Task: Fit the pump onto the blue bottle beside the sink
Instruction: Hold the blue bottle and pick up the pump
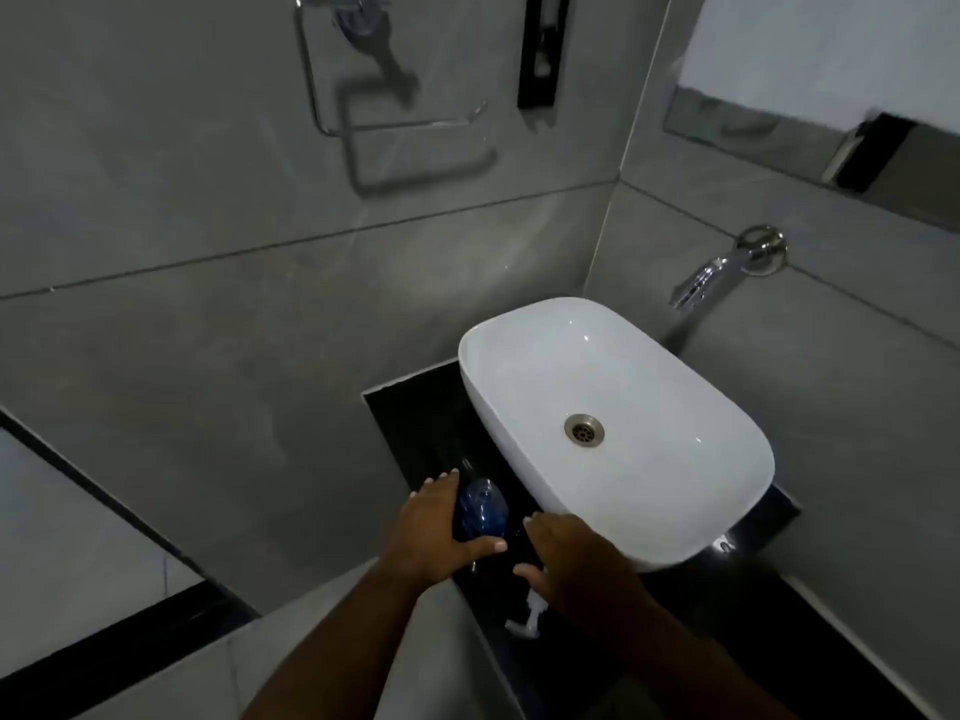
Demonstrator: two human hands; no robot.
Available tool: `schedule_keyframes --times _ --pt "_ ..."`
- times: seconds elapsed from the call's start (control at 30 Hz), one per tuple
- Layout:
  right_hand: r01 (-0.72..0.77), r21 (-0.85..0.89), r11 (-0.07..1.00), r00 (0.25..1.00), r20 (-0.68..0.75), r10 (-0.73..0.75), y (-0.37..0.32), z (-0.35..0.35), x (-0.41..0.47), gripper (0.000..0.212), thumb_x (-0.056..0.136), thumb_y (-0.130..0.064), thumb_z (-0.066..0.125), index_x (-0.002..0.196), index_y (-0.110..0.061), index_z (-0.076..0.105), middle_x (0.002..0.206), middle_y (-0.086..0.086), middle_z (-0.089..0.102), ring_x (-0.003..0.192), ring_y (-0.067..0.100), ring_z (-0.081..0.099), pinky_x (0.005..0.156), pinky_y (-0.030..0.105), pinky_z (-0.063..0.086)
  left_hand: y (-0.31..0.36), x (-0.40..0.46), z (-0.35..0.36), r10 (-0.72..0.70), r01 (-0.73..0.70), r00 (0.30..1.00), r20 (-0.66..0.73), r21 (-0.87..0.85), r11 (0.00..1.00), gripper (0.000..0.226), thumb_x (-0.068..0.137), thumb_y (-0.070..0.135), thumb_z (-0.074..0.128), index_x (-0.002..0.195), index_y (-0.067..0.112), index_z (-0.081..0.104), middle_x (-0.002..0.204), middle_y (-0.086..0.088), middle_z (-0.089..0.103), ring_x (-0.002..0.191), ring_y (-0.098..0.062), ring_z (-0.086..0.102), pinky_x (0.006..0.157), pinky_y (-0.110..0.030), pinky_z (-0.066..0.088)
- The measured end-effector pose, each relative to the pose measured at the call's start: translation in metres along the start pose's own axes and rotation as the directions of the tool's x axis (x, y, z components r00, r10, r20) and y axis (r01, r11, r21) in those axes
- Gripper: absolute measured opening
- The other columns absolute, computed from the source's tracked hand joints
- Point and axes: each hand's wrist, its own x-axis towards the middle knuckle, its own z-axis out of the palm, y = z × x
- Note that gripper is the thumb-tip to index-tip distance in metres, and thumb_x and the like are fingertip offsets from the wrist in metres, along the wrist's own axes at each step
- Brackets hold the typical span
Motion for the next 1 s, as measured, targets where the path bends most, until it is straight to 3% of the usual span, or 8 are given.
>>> schedule_keyframes --times 0.1,0.2,0.3,0.5,0.7,0.8,0.9,1.0 --pt "-0.066 -0.018 0.998 0.987 0.145 0.068 -0.007 0.021 -0.018 0.024 0.078 -0.042 0.066 0.077 -0.018 0.063 0.075 0.000 0.066 0.069 0.020 0.066 0.056 0.027 0.053 -0.002 0.003 0.009 0.010 -0.010 1.000 -0.015 -0.009 1.000 0.127 0.058 0.094 0.050 0.153 0.017 0.017 0.159 -0.010 0.024 0.146 -0.030 0.019 0.117 -0.043 0.013" --pt "-0.366 0.142 0.920 0.898 0.315 0.309 -0.010 0.034 -0.025 0.030 0.092 -0.040 0.047 0.091 -0.013 0.059 0.093 0.007 0.062 0.087 0.025 0.059 0.079 0.036 0.048 -0.003 0.009 0.012 0.007 -0.006 0.999 -0.037 0.036 0.999 0.115 0.067 0.088 0.050 0.154 0.021 0.016 0.159 -0.013 0.024 0.145 -0.032 0.020 0.117 -0.046 0.015" --pt "-0.583 0.249 0.773 0.790 0.396 0.469 -0.012 0.043 -0.025 0.037 0.089 -0.045 0.052 0.093 -0.010 0.060 0.099 0.009 0.066 0.095 0.026 0.061 0.086 0.039 0.048 -0.004 0.014 0.010 0.033 -0.029 0.999 -0.035 0.098 0.995 0.111 0.071 0.085 0.050 0.154 0.022 0.012 0.160 -0.013 0.021 0.146 -0.032 0.018 0.117 -0.045 0.013" --pt "-0.750 0.191 0.633 0.630 0.499 0.595 -0.024 0.060 -0.019 0.046 0.080 -0.056 0.060 0.094 -0.013 0.065 0.098 0.006 0.071 0.092 0.022 0.067 0.078 0.030 0.050 -0.001 0.021 0.006 0.113 -0.109 0.993 -0.018 0.159 0.981 0.105 0.074 0.084 0.048 0.154 0.027 0.010 0.160 -0.014 0.019 0.146 -0.032 0.015 0.117 -0.043 0.011" --pt "-0.832 0.225 0.506 0.546 0.489 0.681 -0.027 0.066 -0.013 0.034 0.079 -0.040 0.064 0.096 -0.010 0.066 0.098 0.007 0.070 0.088 0.023 0.068 0.077 0.035 0.059 -0.007 0.021 0.009 0.193 -0.178 0.980 -0.047 0.219 0.959 0.098 0.079 0.082 0.043 0.154 0.028 0.012 0.162 -0.010 0.013 0.148 -0.029 0.007 0.117 -0.042 0.005" --pt "-0.863 0.368 0.345 0.501 0.543 0.674 -0.021 0.059 -0.008 0.021 0.078 -0.023 0.067 0.087 -0.005 0.065 0.092 0.009 0.066 0.076 0.020 0.069 0.063 0.033 0.062 -0.008 0.021 0.009 0.222 -0.203 0.974 -0.055 0.238 0.950 0.097 0.079 0.083 0.039 0.154 0.027 0.012 0.162 -0.009 0.011 0.148 -0.028 0.005 0.115 -0.039 0.002" --pt "-0.830 0.475 0.293 0.539 0.545 0.642 -0.018 0.047 -0.009 0.013 0.080 -0.013 0.065 0.071 -0.005 0.059 0.080 0.007 0.065 0.054 0.007 0.064 0.043 0.015 0.053 -0.008 0.022 0.009 0.241 -0.218 0.969 -0.060 0.259 0.941 0.096 0.082 0.081 0.039 0.154 0.024 0.013 0.162 -0.010 0.012 0.148 -0.028 0.005 0.115 -0.039 0.000" --pt "-0.742 0.516 0.427 0.644 0.372 0.669 -0.015 0.027 -0.009 0.026 0.076 -0.016 0.065 0.056 -0.019 0.050 0.058 -0.002 0.057 0.045 0.006 0.056 0.043 0.015 0.045 -0.008 0.021 0.008 0.249 -0.222 0.967 -0.058 0.293 0.930 0.096 0.082 0.082 0.035 0.154 0.024 0.011 0.162 -0.009 0.010 0.149 -0.027 0.002 0.115 -0.040 -0.002"
